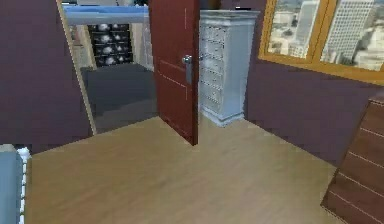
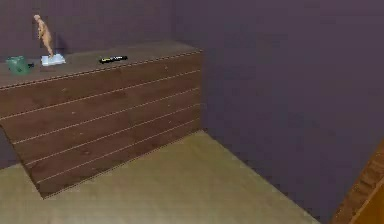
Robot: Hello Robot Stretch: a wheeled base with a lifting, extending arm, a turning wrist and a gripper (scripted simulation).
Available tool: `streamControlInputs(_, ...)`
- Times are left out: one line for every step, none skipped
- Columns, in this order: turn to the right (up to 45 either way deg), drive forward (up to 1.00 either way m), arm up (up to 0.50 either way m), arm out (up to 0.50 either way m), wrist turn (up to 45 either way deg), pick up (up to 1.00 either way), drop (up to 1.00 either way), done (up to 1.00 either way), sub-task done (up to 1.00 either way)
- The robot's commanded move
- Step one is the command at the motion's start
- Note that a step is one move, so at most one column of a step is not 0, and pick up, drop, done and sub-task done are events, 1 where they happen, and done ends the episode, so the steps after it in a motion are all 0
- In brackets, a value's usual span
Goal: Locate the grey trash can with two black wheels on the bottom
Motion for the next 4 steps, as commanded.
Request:
streamControlInputs(-33.0,0.0,0.0,0.0,0.0,0.0,0.0,0.0,0.0)
streamControlInputs(0.0,0.1,0.0,0.0,0.0,0.0,0.0,0.0,0.0)
streamControlInputs(12.0,0.0,0.0,0.0,0.0,0.0,0.0,0.0,0.0)
streamControlInputs(0.0,1.0,0.0,0.0,0.0,0.0,0.0,0.0,0.0)
